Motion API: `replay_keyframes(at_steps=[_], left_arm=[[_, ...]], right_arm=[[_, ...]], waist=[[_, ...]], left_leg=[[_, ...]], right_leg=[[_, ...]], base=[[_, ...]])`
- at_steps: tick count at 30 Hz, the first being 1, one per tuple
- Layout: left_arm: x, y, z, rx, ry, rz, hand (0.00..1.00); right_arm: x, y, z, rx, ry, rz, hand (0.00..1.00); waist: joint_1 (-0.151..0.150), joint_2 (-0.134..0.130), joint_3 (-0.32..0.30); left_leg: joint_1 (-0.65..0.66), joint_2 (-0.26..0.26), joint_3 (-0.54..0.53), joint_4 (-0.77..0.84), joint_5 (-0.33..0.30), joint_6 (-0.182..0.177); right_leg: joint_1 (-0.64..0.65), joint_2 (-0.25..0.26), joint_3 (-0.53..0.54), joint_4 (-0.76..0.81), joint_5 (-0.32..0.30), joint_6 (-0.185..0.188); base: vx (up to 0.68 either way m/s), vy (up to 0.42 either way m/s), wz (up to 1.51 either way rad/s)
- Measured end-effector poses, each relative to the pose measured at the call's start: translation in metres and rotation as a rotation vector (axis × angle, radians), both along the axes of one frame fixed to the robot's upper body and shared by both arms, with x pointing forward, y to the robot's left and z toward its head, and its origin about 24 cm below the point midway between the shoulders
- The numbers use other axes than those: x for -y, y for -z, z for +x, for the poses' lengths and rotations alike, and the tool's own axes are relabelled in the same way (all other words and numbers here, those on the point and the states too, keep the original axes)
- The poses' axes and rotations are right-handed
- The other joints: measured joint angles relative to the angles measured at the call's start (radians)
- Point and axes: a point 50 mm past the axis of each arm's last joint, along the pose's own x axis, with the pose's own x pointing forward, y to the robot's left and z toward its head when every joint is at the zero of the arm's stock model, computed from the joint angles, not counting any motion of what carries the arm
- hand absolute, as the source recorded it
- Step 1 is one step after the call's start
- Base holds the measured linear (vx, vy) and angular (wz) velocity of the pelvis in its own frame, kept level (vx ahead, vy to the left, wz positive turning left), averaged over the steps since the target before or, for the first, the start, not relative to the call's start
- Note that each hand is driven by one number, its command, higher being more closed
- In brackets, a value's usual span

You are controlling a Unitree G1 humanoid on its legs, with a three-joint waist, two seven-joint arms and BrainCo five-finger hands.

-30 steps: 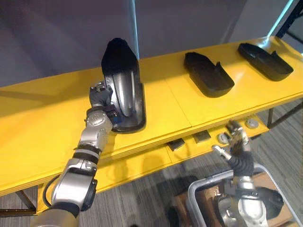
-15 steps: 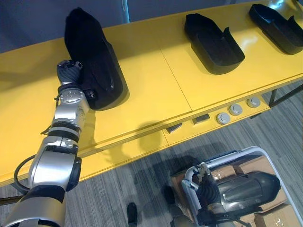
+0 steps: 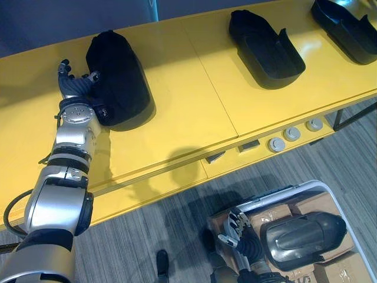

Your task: Walk over and take plastic housings, then place them on the shelf

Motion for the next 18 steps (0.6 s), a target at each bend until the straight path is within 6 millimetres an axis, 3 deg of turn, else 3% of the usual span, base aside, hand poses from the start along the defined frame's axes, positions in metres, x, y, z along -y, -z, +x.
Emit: replay_keyframes(at_steps=[5,12,18], left_arm=[[0.011,-0.012,-0.002,0.040,0.040,0.064,0.00],[0.055,-0.056,-0.026,0.308,0.126,0.229,0.00],[0.084,-0.040,-0.047,0.477,0.295,0.158,0.00]], right_arm=[[-0.001,0.000,0.000,0.002,-0.011,0.002,0.00],[0.003,-0.001,0.002,0.011,-0.011,-0.004,0.00],[0.012,-0.003,0.007,0.025,0.019,-0.021,0.00]], waist=[[0.000,-0.002,-0.002],[0.009,-0.005,-0.037],[0.021,-0.001,-0.124]], left_leg=[[0.028,0.000,-0.001,0.000,0.000,0.000],[0.061,0.000,-0.020,0.000,0.002,-0.001],[0.094,-0.002,-0.059,-0.001,0.001,-0.001]], right_leg=[[0.031,-0.001,-0.002,-0.003,0.000,0.000],[0.076,-0.003,-0.023,-0.011,-0.001,0.000],[0.133,-0.008,-0.060,-0.022,-0.008,0.003]], base=[[0.01,0.024,0.01],[0.01,0.032,0.08],[0.03,0.032,0.18]])
